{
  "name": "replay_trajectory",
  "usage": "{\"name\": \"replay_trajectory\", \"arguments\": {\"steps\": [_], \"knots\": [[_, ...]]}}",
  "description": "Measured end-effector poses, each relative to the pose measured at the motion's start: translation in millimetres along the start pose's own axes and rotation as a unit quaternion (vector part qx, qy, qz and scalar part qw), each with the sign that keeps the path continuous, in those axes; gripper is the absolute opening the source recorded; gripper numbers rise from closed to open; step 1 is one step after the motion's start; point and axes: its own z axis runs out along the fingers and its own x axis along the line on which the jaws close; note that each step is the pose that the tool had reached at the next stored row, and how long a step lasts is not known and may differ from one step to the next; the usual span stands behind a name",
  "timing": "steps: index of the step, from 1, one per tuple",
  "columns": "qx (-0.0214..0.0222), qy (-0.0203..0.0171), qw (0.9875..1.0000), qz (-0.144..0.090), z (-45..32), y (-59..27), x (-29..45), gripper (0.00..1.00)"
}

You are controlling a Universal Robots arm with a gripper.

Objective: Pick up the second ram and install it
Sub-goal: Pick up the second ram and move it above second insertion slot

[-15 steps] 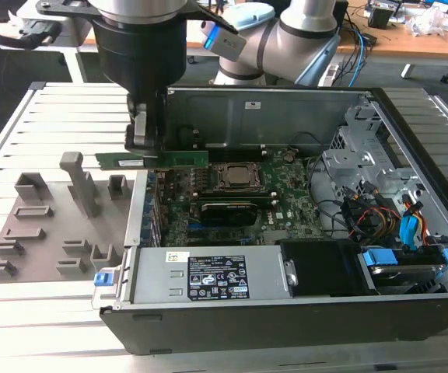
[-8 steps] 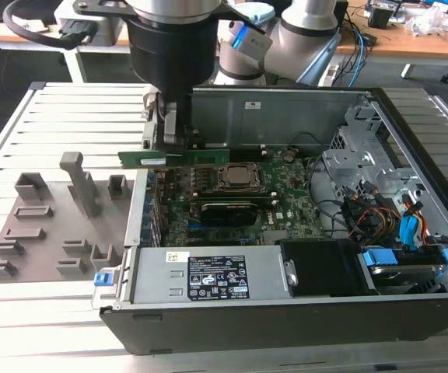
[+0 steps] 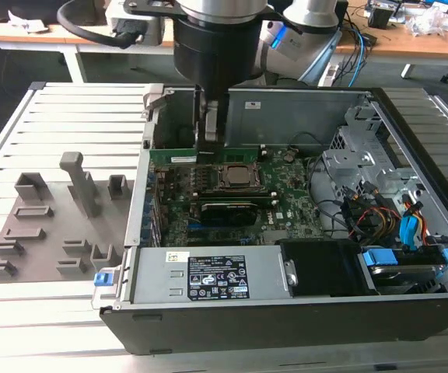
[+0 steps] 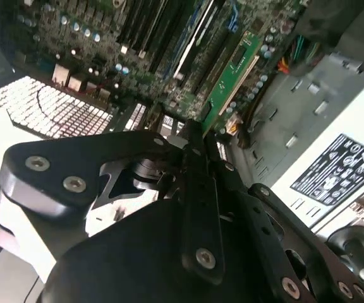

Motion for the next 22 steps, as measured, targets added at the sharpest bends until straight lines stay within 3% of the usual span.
{"name": "replay_trajectory", "arguments": {"steps": [2, 11, 15, 16, 17, 19, 20, 22], "knots": [[-0.0011, 0.0001, 1.0000, 0.000, -0.3, -12.4, -1.7, 0.14], [-0.0027, 0.0001, 1.0000, 0.000, -0.7, -39.8, -6.8, 0.14], [-0.0031, 0.0001, 1.0000, 0.000, -0.5, -48.0, -11.4, 0.14], [-0.0031, 0.0001, 1.0000, 0.000, -0.4, -48.5, -13.5, 0.14], [-0.0032, 0.0002, 1.0000, 0.000, -0.1, -49.2, -21.8, 0.14], [-0.0031, -0.0002, 1.0000, 0.000, 0.6, -51.1, -31.7, 0.14], [-0.0036, -0.0002, 1.0000, 0.000, 1.4, -55.0, -34.9, 0.14], [-0.0068, 0.0000, 1.0000, 0.000, 6.8, -70.7, -41.3, 0.14]]}}
